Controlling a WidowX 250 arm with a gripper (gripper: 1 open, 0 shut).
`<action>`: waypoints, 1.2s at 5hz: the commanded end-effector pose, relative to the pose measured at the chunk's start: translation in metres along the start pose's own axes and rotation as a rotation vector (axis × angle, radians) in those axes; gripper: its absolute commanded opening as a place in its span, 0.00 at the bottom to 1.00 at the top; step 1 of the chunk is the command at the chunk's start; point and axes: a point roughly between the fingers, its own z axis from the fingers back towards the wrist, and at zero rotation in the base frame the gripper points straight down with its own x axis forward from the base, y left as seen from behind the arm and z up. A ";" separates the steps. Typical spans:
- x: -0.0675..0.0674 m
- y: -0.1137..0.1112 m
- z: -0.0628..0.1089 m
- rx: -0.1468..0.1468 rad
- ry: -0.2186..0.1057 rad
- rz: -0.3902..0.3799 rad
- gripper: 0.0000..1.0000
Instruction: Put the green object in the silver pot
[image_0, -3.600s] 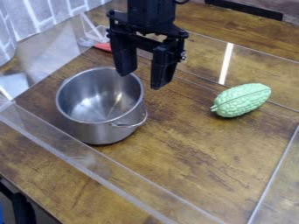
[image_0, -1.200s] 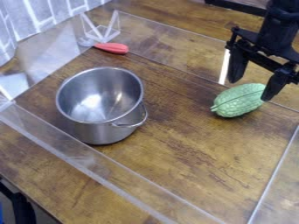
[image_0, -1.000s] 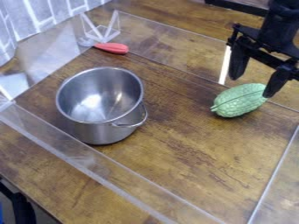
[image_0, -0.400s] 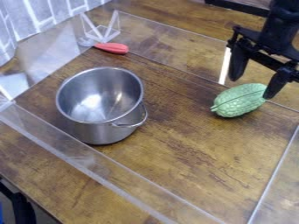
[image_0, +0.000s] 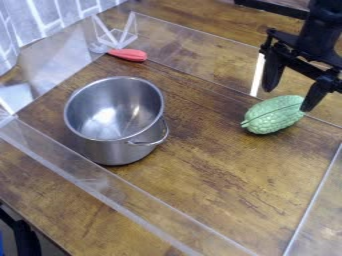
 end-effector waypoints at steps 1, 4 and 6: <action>0.004 0.021 0.022 -0.011 -0.059 0.057 1.00; 0.011 0.009 0.000 0.000 -0.031 -0.085 1.00; 0.016 0.001 -0.015 0.008 -0.023 -0.223 1.00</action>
